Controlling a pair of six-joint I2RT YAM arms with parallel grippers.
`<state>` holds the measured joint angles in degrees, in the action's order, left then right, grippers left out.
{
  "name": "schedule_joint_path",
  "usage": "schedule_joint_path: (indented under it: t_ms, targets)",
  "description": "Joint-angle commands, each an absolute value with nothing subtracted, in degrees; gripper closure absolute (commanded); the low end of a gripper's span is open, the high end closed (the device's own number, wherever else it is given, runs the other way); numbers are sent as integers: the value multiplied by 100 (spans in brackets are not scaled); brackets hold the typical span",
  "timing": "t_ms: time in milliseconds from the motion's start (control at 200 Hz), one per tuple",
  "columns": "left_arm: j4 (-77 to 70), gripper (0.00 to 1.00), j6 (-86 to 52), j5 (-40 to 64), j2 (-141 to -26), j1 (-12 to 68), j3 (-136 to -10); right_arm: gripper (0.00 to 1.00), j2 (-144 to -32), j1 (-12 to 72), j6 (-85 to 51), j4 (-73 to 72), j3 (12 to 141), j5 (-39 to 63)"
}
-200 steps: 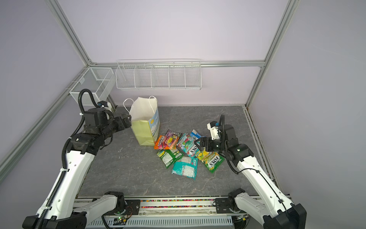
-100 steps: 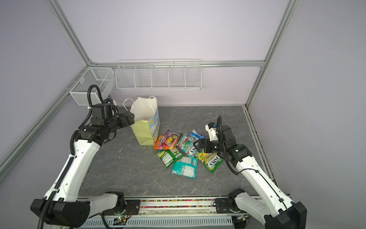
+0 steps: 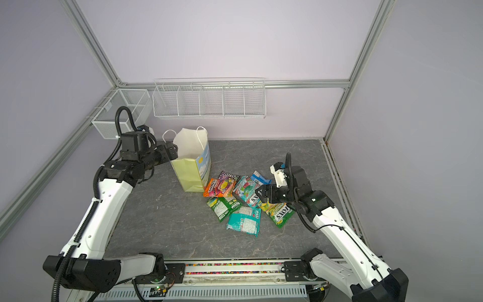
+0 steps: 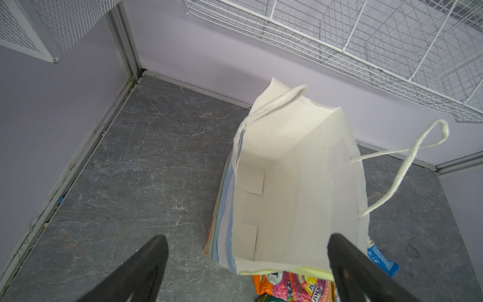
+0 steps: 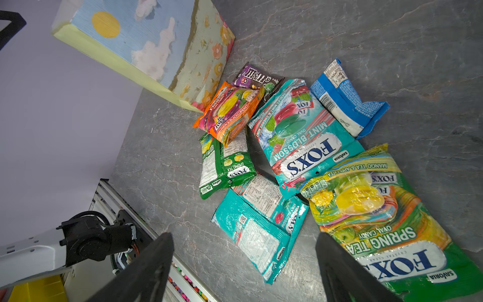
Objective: Place the snacks into the paper bag
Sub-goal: Pick up the paper bag from the top-left of the table.
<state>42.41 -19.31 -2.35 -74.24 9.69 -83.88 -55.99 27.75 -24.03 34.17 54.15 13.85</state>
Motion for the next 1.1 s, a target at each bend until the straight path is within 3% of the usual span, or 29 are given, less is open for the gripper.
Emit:
schedule_joint_path:
  t_ms: [0,70,290,1095]
  targets:
    - [4456,4,-1994,-172,-7552,940,-8787,12,-5189,2872,-2485,3442,5192,941]
    - [4523,4,-1945,-224,-7614,940,-8907,12,-5133,2866,-2484,3456,5132,775]
    - [4643,5,-1813,-193,-8057,940,-9331,12,-5306,2879,-2488,3199,5209,1605]
    - [4889,22,-1459,-628,-9591,939,-10229,10,-5197,2877,-2356,3307,5071,1573]
